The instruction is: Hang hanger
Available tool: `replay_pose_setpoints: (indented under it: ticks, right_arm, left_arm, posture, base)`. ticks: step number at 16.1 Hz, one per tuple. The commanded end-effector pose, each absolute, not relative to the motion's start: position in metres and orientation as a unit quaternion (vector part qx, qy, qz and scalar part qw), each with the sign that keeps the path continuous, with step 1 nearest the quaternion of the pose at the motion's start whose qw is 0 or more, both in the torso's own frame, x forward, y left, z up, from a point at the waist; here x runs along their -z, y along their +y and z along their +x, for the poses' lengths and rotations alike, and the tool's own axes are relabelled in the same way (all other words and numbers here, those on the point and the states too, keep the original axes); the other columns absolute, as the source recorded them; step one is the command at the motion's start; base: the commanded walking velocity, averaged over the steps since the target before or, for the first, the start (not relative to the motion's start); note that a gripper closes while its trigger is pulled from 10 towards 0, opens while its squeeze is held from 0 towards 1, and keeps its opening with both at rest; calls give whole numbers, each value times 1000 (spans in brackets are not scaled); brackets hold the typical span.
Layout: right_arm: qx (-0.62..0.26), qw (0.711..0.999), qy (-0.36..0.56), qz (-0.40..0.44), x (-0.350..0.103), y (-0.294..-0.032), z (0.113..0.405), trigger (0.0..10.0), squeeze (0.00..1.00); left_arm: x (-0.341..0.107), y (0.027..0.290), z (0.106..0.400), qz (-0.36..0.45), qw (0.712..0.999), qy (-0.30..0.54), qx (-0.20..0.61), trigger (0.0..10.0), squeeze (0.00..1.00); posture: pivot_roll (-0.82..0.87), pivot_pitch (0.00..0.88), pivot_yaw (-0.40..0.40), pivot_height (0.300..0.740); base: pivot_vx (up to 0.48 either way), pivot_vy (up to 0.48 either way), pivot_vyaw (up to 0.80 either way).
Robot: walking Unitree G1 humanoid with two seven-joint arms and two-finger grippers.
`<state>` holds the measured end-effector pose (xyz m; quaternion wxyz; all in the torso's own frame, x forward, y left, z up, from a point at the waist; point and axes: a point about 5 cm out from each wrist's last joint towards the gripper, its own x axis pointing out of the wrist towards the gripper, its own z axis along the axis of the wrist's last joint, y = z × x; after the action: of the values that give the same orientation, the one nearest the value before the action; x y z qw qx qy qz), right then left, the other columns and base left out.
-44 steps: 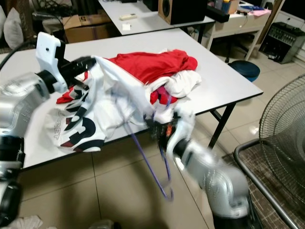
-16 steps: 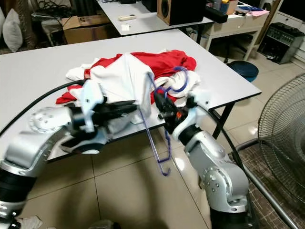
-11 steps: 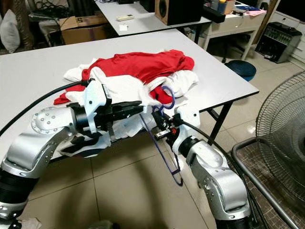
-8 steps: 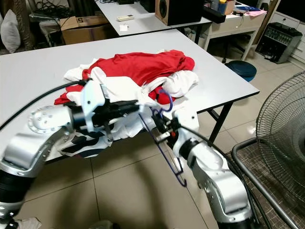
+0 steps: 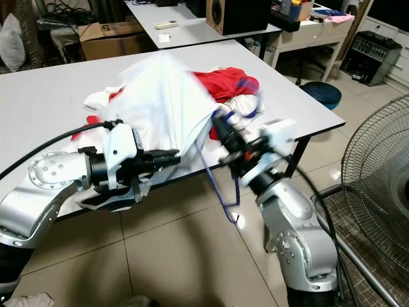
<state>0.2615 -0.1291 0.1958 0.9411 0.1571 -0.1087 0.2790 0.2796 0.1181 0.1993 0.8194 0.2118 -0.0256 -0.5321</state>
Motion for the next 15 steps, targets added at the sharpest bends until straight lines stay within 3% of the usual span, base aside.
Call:
replay_pose_setpoints:
  ticks: [1, 4, 8, 15]
  right_arm:
    - [-262, 935, -172, 164, -216, -138, 260, 10000, 0]
    - [-243, 941, -159, 173, -209, -141, 264, 10000, 0]
    - [-198, 976, 29, 88, -150, -145, 269, 10000, 0]
    - [-230, 964, -8, 133, -175, -135, 266, 10000, 0]
  left_arm:
    - [-204, 119, 282, 220, 824, -39, 521, 0, 0]
    - [-212, 121, 289, 230, 836, -65, 494, 0, 0]
    - [-218, 126, 300, 250, 857, -85, 443, 0, 0]
    - [-220, 138, 315, 274, 879, -85, 380, 0, 0]
  posture:
    - [-26, 0, 9, 740]
    - [-26, 0, 8, 740]
    - [-21, 0, 9, 740]
    - [-22, 0, 19, 740]
  base:
    - [0, 0, 0]
    - [0, 0, 0]
    - [0, 0, 0]
    - [0, 0, 0]
